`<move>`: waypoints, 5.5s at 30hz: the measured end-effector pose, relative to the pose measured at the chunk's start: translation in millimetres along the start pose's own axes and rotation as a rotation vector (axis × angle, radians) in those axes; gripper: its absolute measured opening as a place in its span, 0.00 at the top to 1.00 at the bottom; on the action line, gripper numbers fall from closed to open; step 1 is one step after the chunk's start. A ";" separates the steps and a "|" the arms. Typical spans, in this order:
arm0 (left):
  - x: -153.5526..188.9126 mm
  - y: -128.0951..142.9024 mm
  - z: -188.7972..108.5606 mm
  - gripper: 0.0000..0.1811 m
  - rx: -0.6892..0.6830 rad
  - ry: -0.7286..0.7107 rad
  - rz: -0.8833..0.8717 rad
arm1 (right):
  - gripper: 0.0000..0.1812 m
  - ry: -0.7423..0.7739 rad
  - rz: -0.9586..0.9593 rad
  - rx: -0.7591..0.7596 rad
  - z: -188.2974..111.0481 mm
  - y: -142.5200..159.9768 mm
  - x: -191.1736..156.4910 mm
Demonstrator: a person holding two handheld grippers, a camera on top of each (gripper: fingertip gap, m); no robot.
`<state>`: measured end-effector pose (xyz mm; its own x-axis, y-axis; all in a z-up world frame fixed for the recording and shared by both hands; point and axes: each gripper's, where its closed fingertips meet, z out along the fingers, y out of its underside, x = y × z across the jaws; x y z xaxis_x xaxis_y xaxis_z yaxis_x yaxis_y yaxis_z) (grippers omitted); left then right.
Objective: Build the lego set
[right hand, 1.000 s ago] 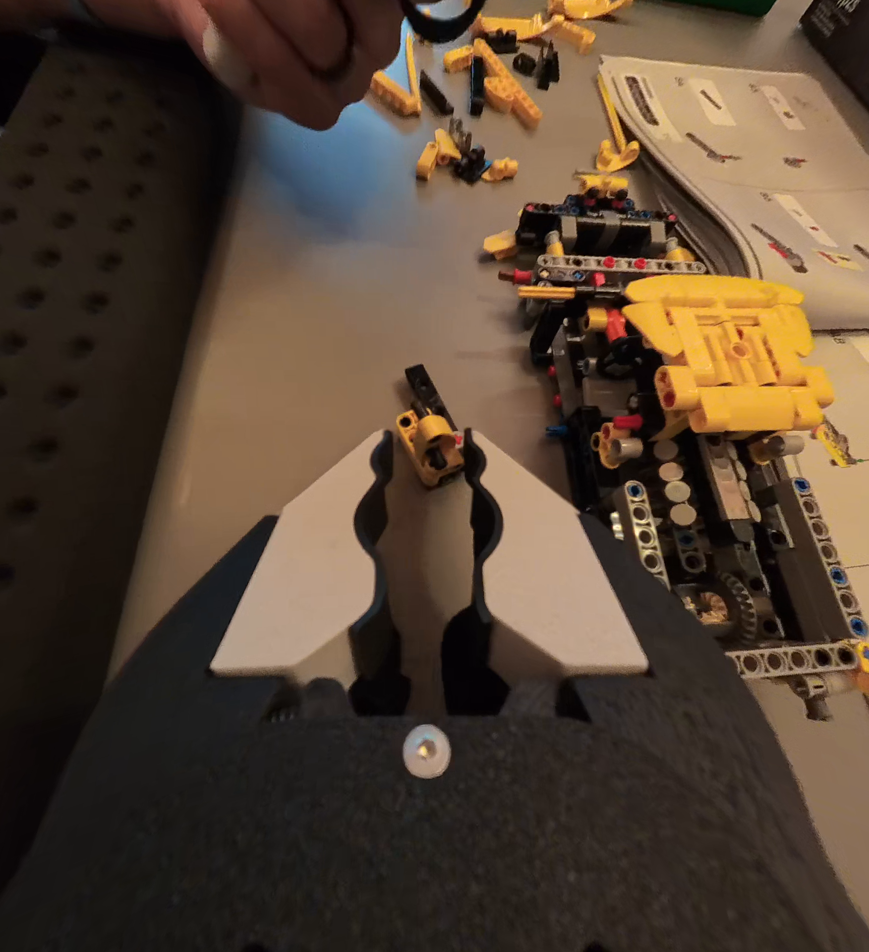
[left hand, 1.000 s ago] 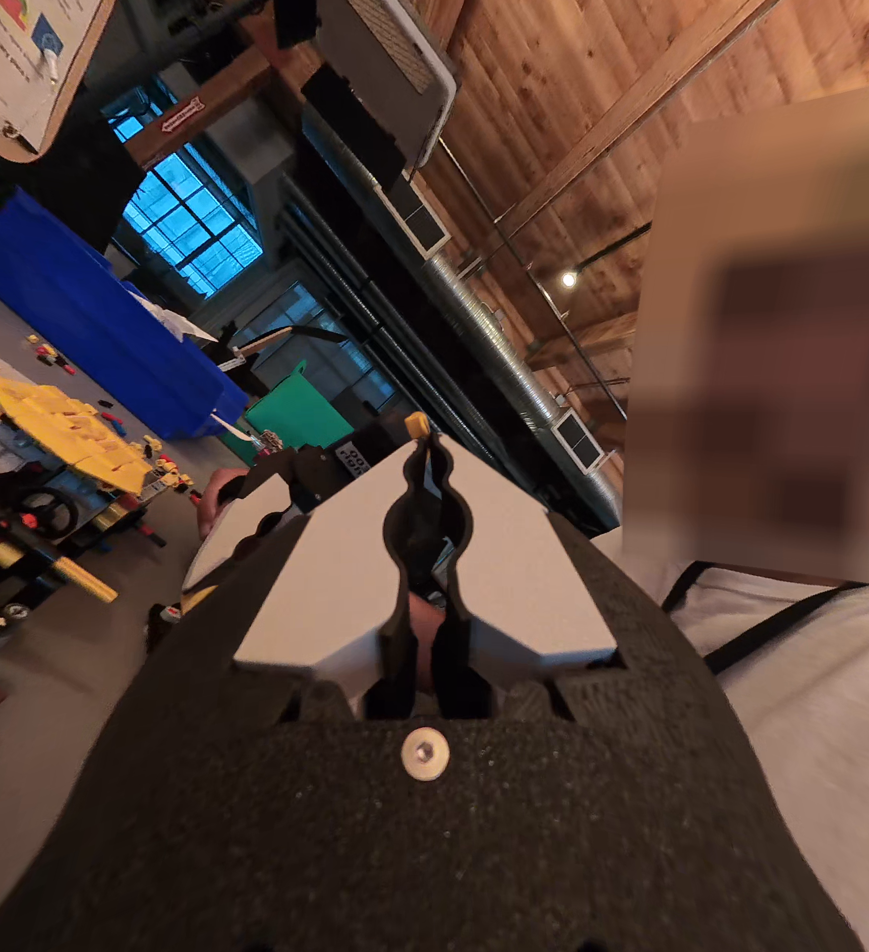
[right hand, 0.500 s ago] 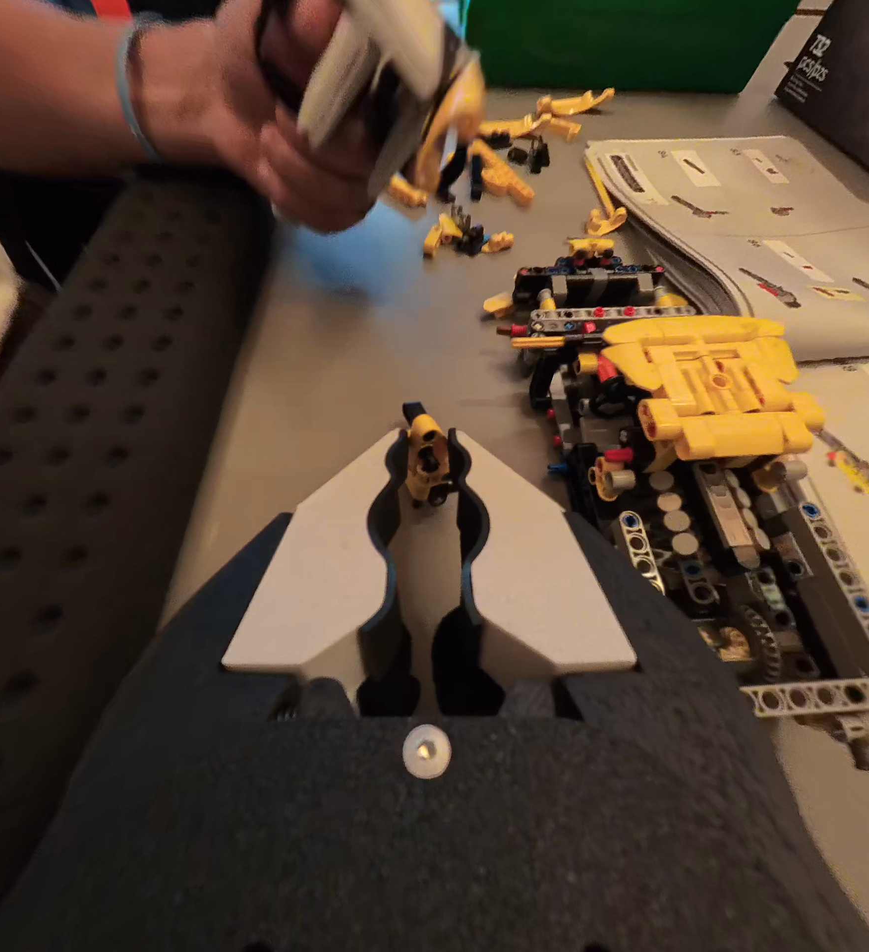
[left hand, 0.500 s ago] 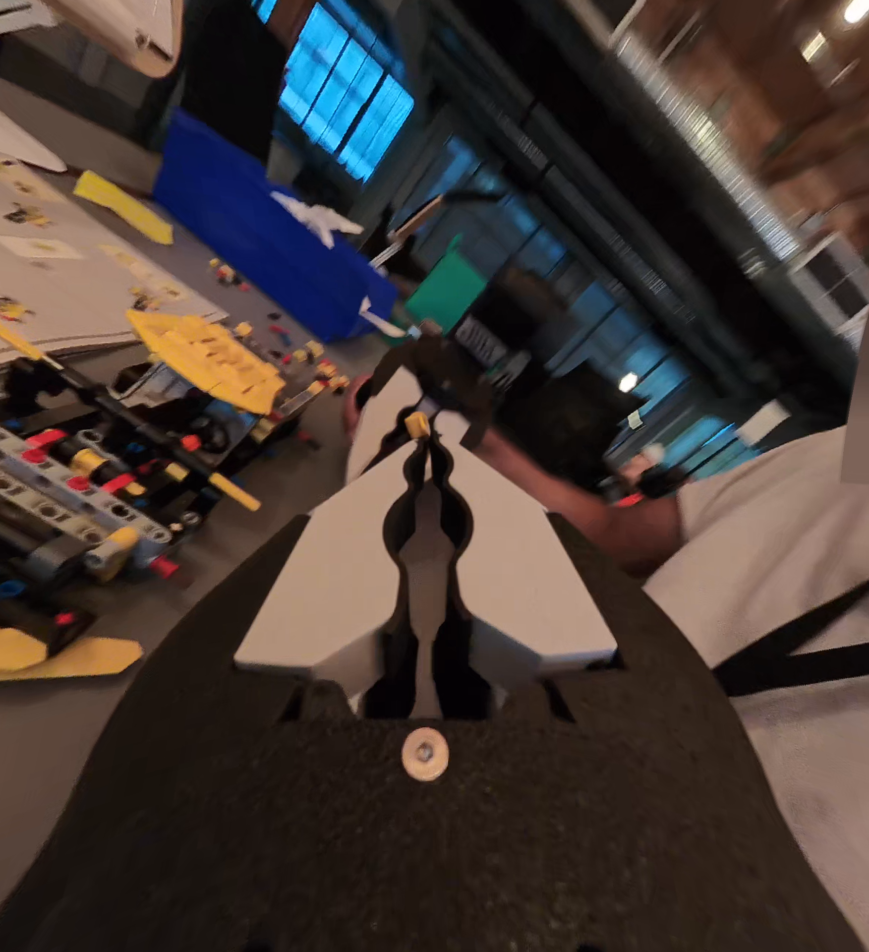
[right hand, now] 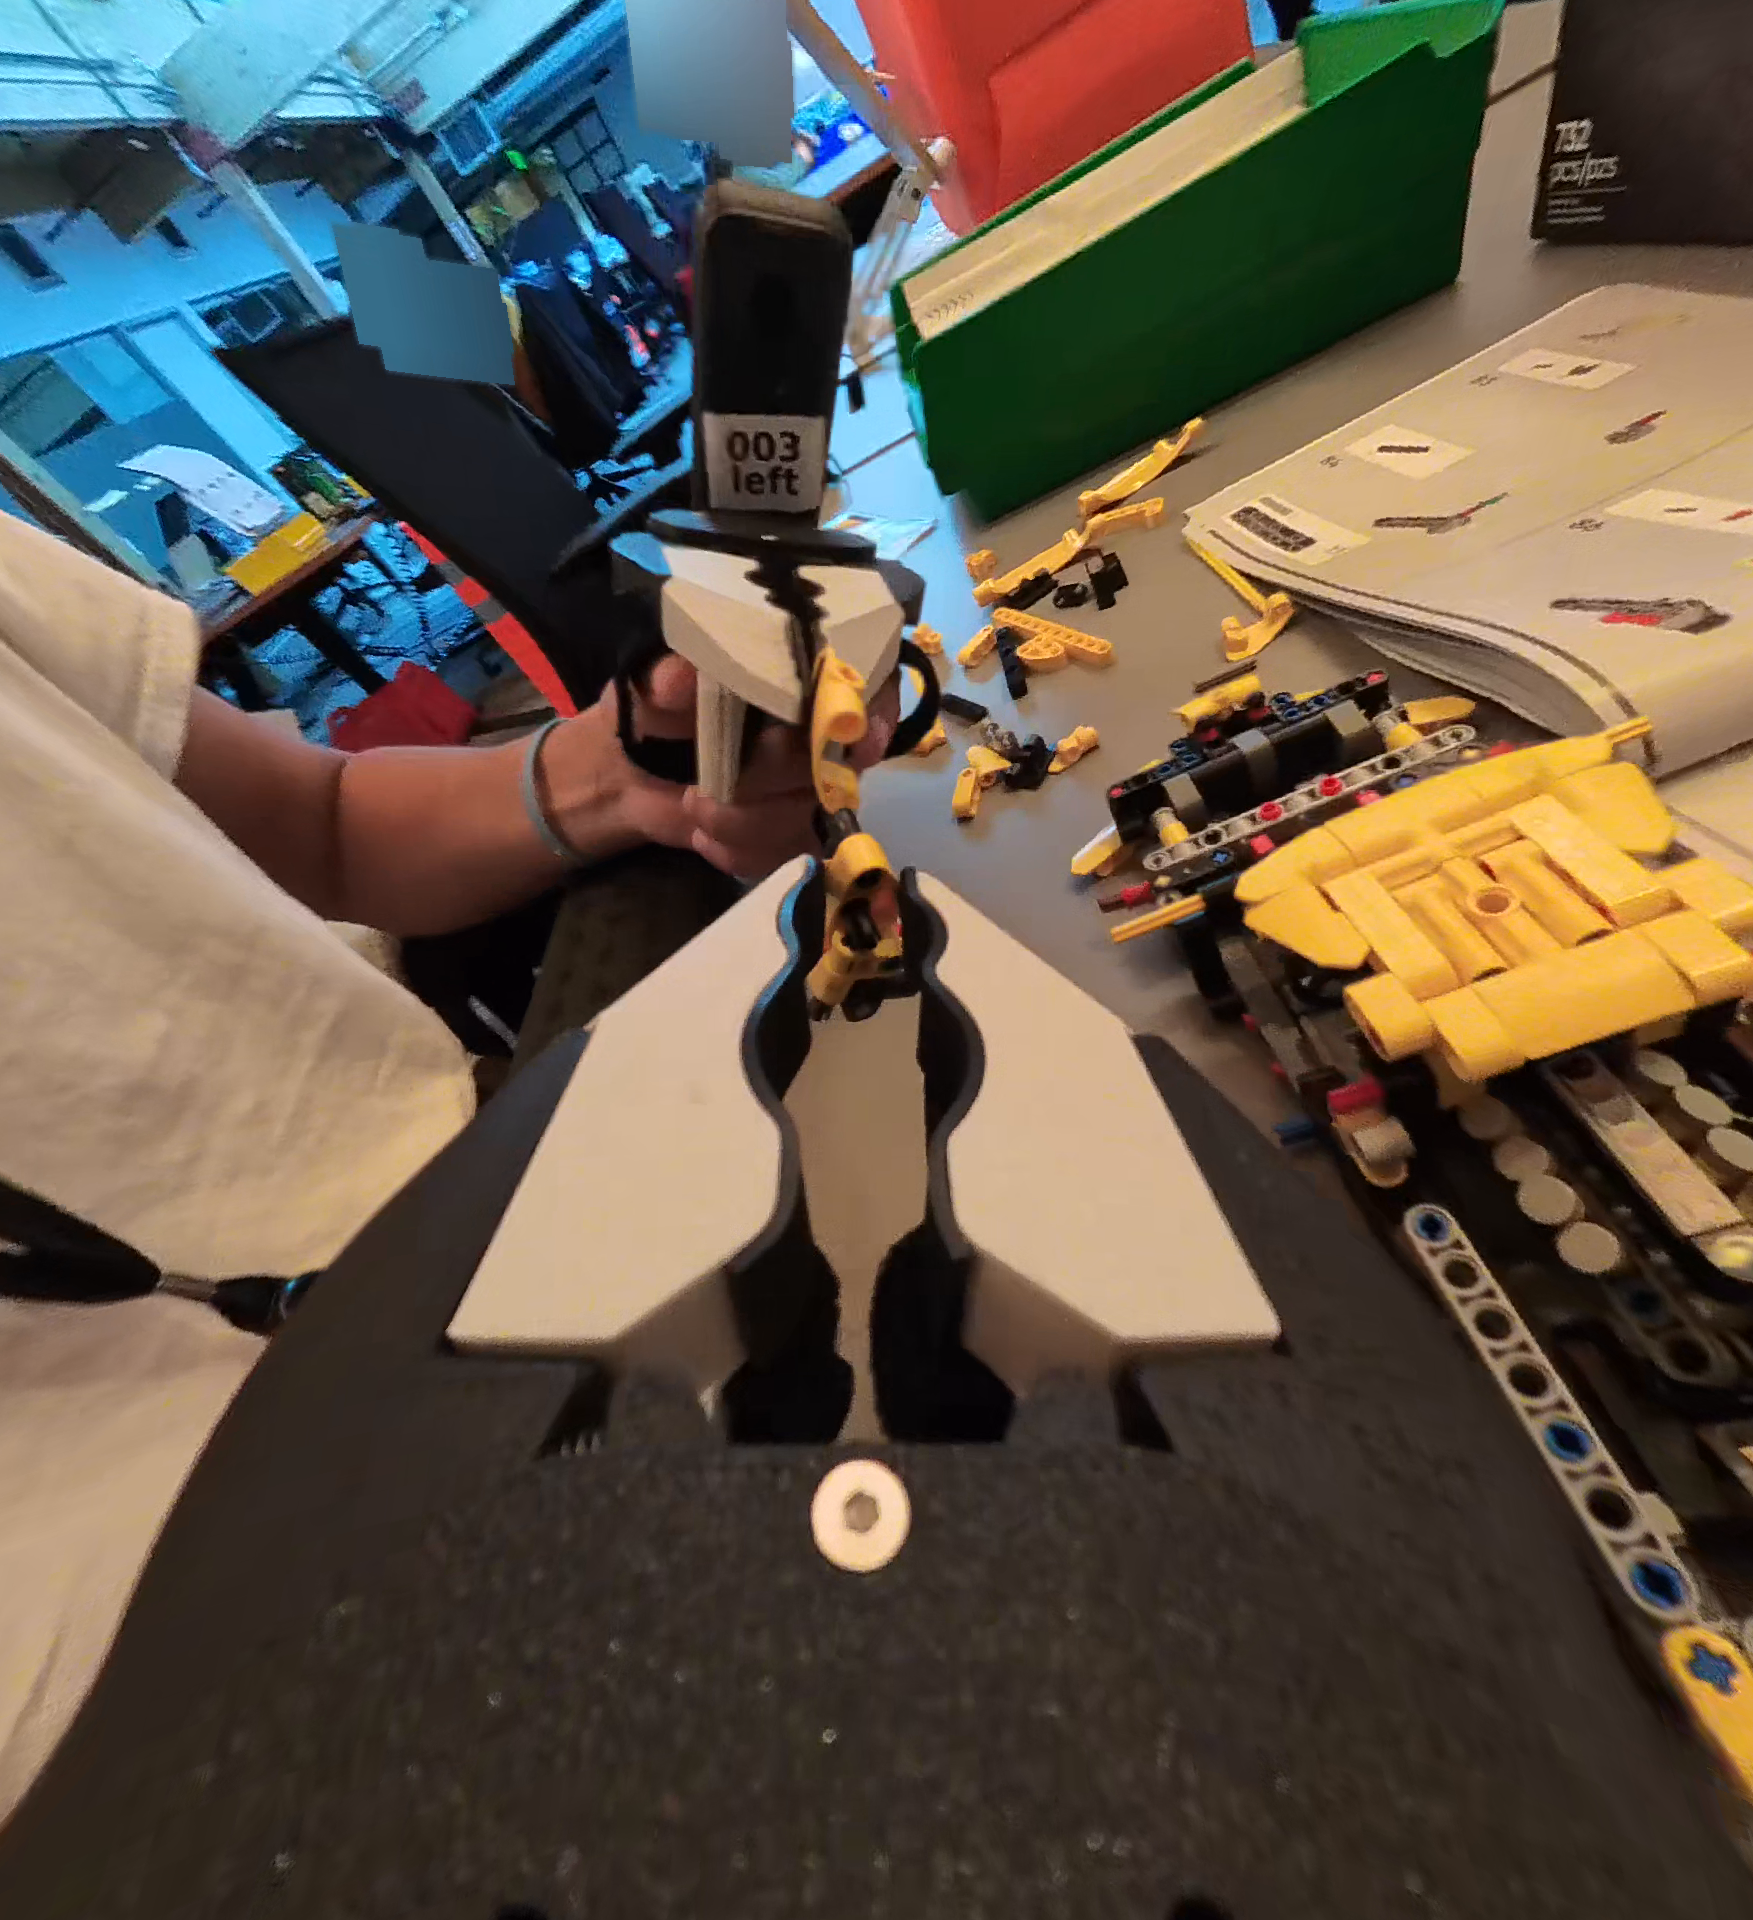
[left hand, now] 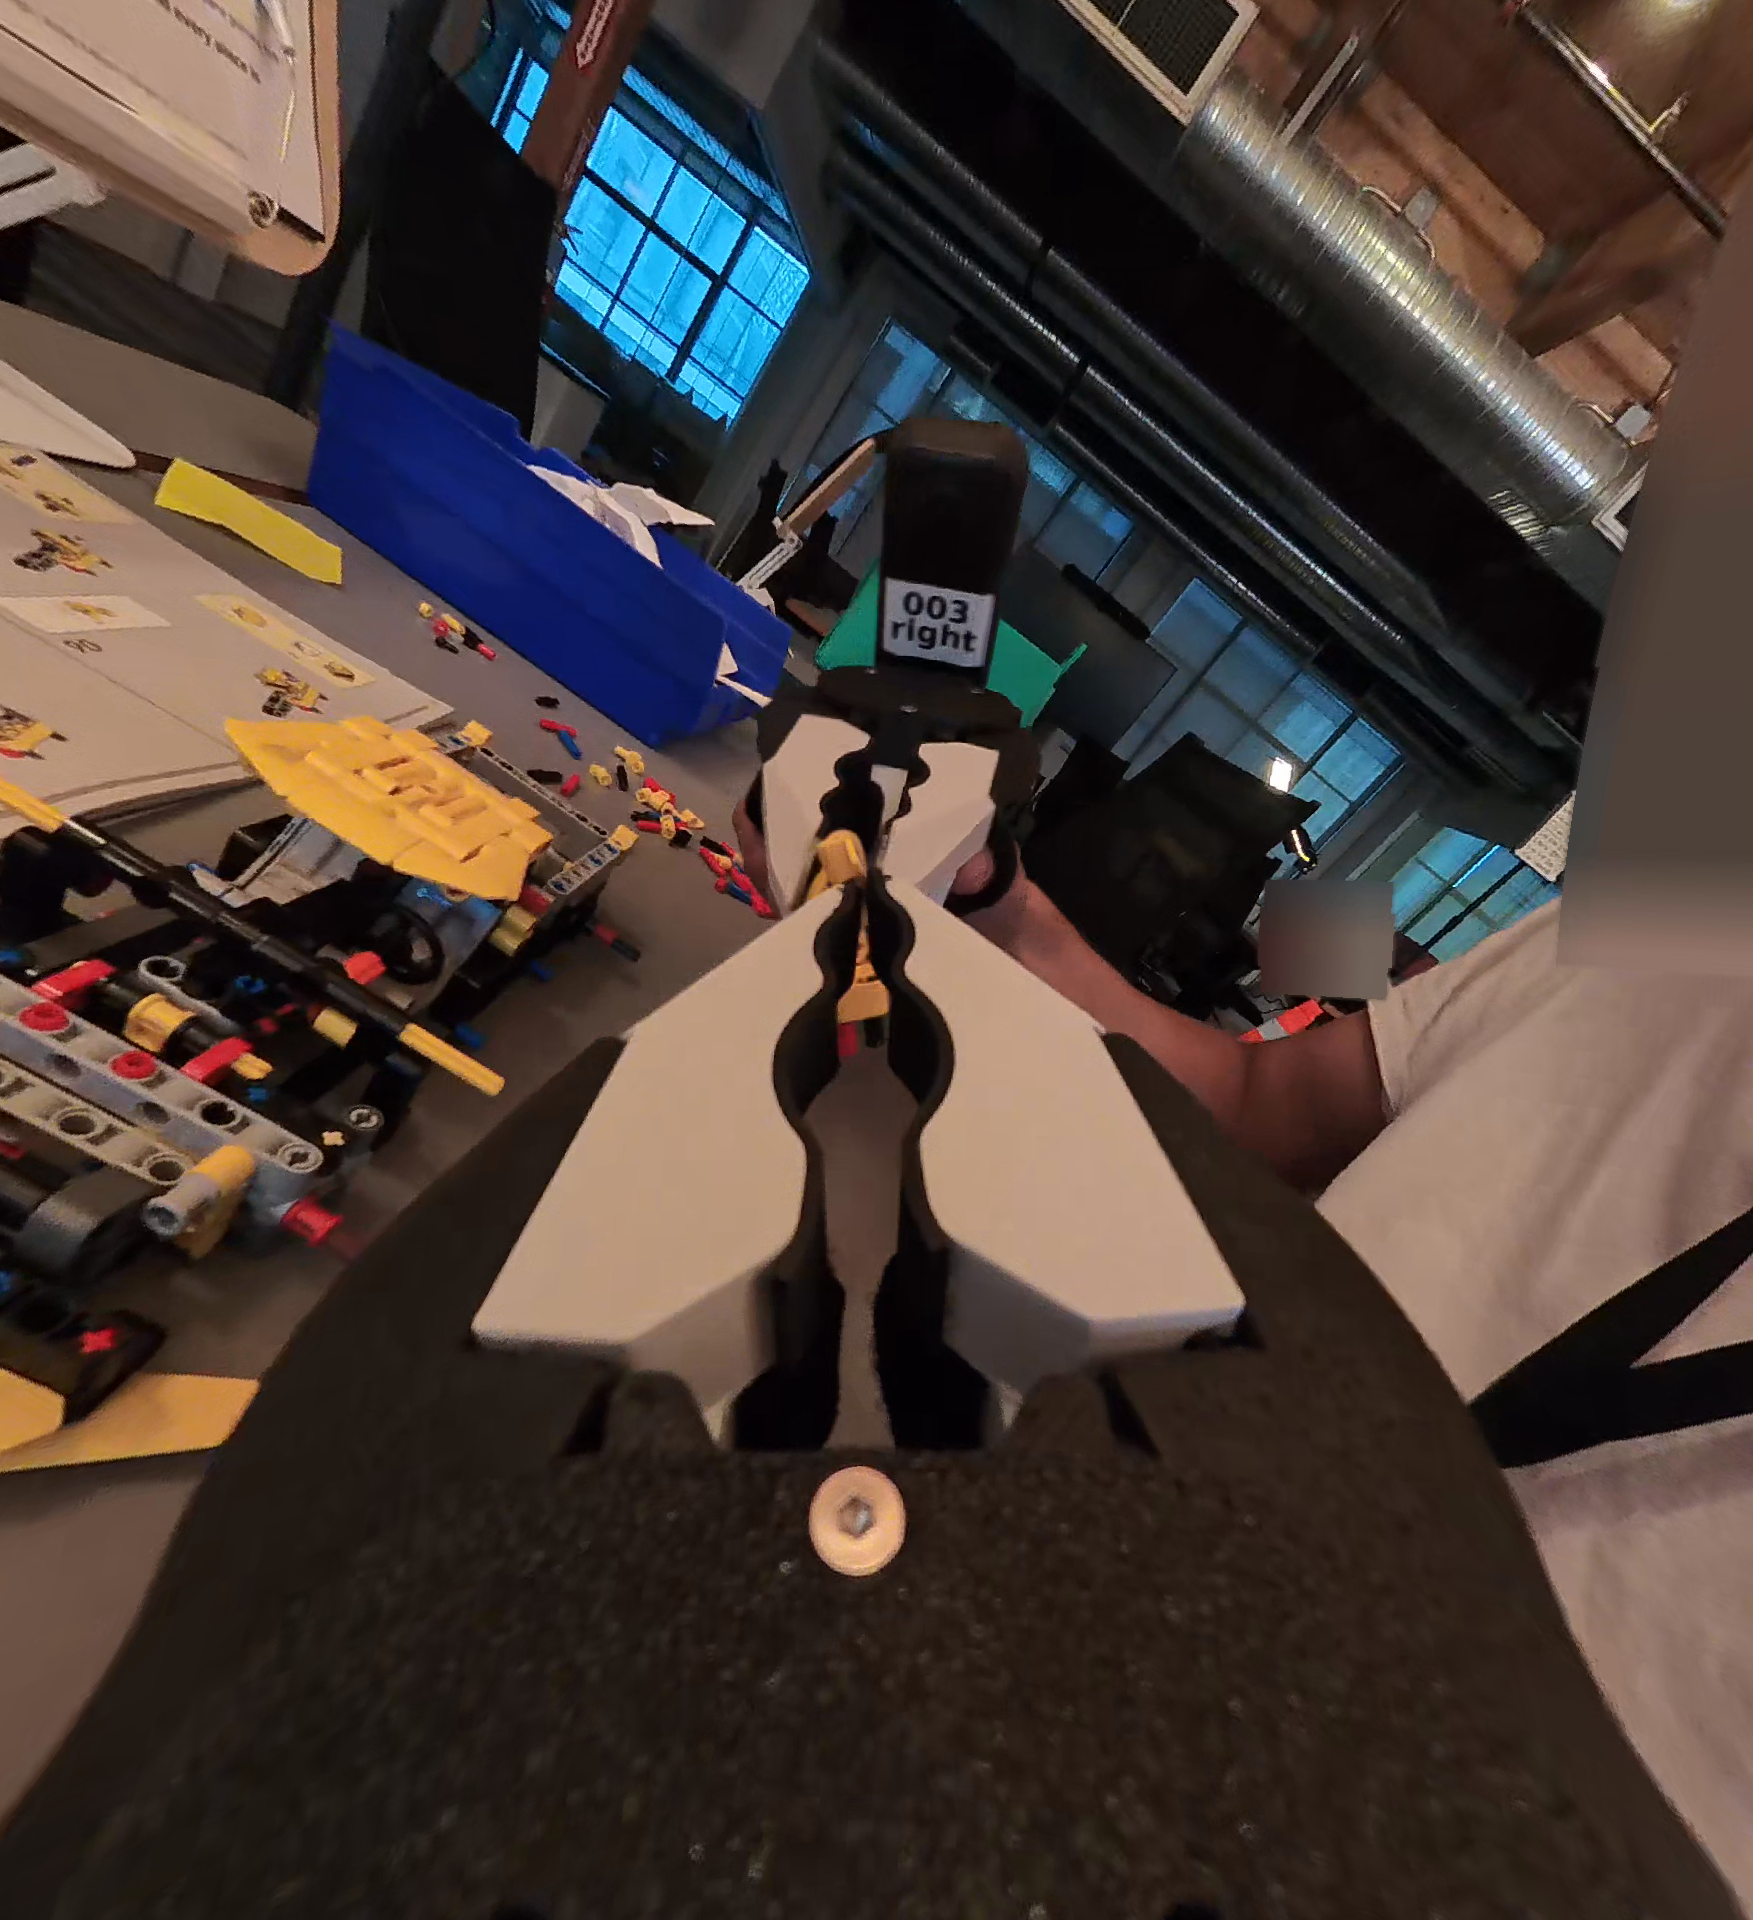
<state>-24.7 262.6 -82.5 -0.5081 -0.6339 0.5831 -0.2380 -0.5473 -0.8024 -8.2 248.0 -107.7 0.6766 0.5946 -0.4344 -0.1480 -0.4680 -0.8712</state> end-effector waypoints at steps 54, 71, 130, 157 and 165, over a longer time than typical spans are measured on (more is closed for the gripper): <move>-9.2 33.6 14.3 0.91 -0.208 -0.052 0.058 | 0.93 0.104 -0.068 -0.055 3.8 10.6 4.8; -11.8 30.0 14.3 0.96 -0.188 -0.117 0.160 | 0.93 0.177 -0.111 -0.104 10.3 17.0 8.0; 4.2 15.1 9.1 0.96 -0.077 0.053 -0.047 | 0.93 -0.078 -0.058 0.094 2.9 -7.7 -23.7; -6.8 30.3 3.7 0.96 -0.171 -0.044 0.026 | 0.86 0.241 -0.711 -0.326 -8.3 65.2 30.3; -11.3 37.9 5.3 0.96 -0.214 -0.061 0.030 | 0.92 0.134 -0.679 -0.308 -4.9 68.1 30.7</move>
<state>-23.6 246.1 -118.9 -0.4678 -0.6839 0.5599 -0.3971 -0.4033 -0.8244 6.0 231.1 -179.3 0.6323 0.7418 0.2236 0.5272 -0.2005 -0.8257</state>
